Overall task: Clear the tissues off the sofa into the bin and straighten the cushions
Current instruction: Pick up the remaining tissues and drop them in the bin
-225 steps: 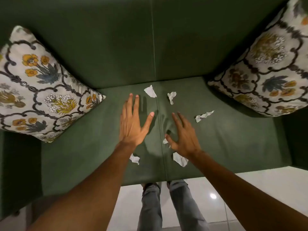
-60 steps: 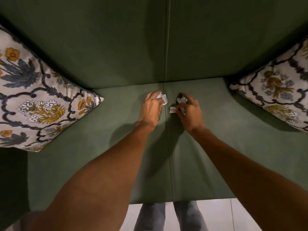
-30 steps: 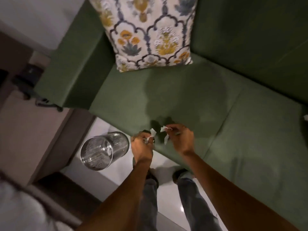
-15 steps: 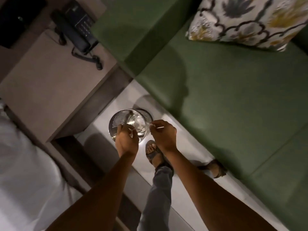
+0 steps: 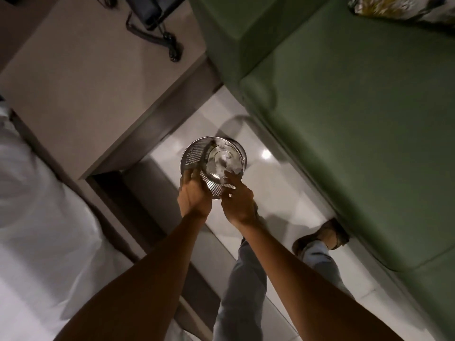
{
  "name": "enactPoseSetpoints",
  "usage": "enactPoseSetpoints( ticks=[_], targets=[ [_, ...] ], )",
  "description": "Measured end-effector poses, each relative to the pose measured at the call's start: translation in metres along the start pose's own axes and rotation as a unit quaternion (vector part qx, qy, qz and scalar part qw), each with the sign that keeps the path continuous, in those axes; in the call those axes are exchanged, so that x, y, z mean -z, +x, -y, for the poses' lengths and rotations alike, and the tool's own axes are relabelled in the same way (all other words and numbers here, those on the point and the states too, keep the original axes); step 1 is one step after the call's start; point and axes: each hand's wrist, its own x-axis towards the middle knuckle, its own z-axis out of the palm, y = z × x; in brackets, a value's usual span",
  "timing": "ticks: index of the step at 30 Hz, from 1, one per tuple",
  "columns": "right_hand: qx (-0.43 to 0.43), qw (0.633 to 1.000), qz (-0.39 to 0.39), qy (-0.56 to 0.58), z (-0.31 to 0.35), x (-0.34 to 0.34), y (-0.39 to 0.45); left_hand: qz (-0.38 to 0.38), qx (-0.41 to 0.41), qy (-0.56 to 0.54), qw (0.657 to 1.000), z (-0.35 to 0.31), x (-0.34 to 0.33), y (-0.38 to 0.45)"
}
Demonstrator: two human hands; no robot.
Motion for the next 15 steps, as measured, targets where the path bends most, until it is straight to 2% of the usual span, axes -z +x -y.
enactPoseSetpoints(
  ticks=[2,4,7,15],
  targets=[
    [0.0,1.0,-0.026,0.016,-0.003,0.006,-0.003,-0.003,-0.008,-0.012,1.0,-0.005,0.0,-0.002],
    [-0.011,0.999,-0.019,0.031,-0.007,0.02,-0.006,-0.016,-0.025,-0.02,0.999,-0.016,0.002,-0.005],
    [-0.011,1.0,-0.015,-0.007,-0.007,0.045,-0.006,-0.035,-0.062,-0.021,0.997,-0.034,0.005,-0.009],
    [0.0,0.993,-0.096,0.069,0.014,0.139,-0.008,-0.056,-0.145,-0.003,0.988,-0.124,0.009,-0.033]
  ],
)
